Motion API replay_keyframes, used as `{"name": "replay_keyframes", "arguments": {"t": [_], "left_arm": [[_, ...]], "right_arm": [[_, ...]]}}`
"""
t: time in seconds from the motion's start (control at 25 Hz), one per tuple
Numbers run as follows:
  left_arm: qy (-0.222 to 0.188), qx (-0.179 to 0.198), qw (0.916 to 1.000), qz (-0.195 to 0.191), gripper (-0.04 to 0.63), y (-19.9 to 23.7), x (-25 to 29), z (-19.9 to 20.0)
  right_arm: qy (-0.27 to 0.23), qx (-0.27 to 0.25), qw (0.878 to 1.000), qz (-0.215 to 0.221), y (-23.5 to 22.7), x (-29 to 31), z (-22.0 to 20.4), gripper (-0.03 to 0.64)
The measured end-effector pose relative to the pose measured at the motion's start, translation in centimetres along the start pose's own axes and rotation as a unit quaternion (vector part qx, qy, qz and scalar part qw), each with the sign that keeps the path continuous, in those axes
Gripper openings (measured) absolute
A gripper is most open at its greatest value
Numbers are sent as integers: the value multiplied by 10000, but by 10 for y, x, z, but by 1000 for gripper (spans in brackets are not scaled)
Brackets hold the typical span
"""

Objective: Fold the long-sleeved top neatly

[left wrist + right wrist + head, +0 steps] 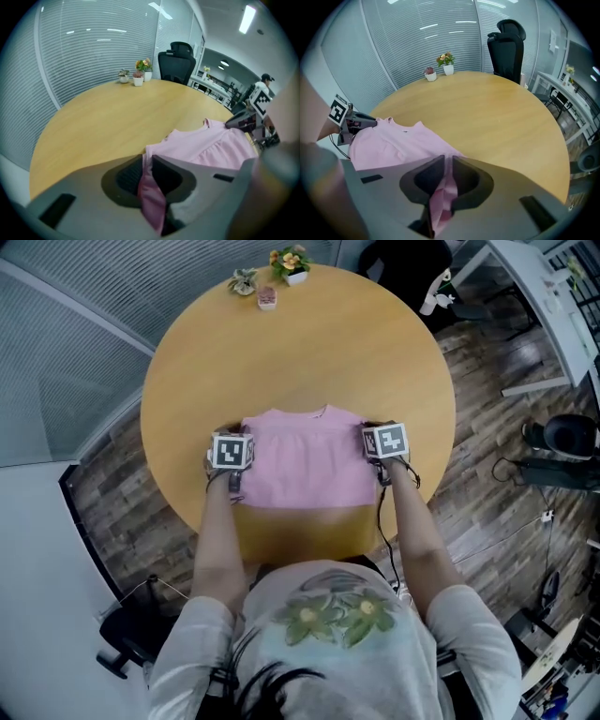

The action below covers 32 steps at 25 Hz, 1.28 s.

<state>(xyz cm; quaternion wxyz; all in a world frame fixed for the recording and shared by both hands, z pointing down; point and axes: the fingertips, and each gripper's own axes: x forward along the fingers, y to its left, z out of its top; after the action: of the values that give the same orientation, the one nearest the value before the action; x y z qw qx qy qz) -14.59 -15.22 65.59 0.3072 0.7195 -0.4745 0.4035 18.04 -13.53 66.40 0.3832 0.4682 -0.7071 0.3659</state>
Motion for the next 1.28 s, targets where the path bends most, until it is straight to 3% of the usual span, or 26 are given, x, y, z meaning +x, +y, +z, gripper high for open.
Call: {"name": "replay_keyframes", "arguments": {"t": [0.08,0.28,0.44,0.68,0.92,1.12,1.28], "left_arm": [[-229,-330,9992,47,76,4,-10,8],[-737,-584,9956,53,135,6,-49,29],[-1081,-595,9923,-40,143,-8,-82,32],[-1211,-385,9908,-467,143,-77,-113,6],[-1008,381,9883,-1076,143,-187,-113,-17],[-859,1122,9759,-1666,143,-273,-102,-30],[-540,1584,9652,-2011,212,-329,-87,-46]], "right_arm": [[-93,166,9998,82,2,-11,4,158],[-648,746,9943,402,2,-46,10,187],[-774,921,9917,444,-4,-66,-7,187],[-643,892,9926,511,-10,-73,-36,193],[-594,949,9913,687,-18,-71,-35,218],[-576,970,9896,891,-18,-67,-26,221],[-406,958,9894,1015,-20,-57,-24,223]]}}
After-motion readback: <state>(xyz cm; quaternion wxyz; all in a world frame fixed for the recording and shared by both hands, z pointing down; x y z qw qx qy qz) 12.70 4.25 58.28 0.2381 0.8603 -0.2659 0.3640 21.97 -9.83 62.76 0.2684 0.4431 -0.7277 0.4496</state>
